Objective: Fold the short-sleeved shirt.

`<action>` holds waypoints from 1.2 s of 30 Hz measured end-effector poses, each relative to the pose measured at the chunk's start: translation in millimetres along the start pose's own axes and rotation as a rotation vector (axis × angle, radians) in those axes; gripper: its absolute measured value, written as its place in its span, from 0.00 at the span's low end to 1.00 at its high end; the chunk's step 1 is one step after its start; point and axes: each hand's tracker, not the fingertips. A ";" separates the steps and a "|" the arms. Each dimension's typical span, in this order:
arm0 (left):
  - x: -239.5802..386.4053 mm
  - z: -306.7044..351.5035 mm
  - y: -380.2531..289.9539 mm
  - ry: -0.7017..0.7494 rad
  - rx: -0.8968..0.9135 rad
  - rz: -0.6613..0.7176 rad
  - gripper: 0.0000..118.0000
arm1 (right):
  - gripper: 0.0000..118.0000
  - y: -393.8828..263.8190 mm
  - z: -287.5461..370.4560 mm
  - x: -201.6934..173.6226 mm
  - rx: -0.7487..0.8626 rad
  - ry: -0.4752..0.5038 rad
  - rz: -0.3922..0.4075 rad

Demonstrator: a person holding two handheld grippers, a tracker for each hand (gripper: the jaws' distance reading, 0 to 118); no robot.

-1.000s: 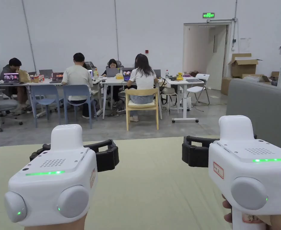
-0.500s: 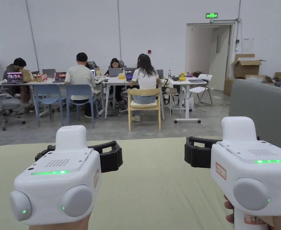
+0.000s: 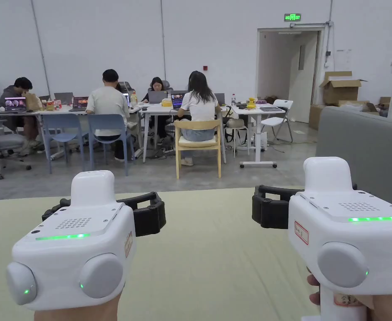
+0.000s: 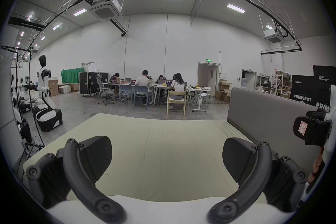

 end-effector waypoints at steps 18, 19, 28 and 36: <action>1.6 -3.0 0.6 -0.009 -0.008 -0.008 1.00 | 1.00 -3.6 -0.8 -9.3 0.018 -0.037 0.007; 1.5 -2.7 0.7 -0.010 -0.009 -0.010 1.00 | 1.00 -2.8 -0.8 -8.7 0.008 -0.019 0.002; 2.5 -3.3 2.5 -0.007 -0.003 -0.010 1.00 | 1.00 -3.5 -1.6 -7.4 0.003 -0.019 0.017; 2.5 -4.8 0.7 -0.009 -0.018 -0.010 1.00 | 1.00 -4.4 -1.7 -7.8 0.007 -0.022 0.015</action>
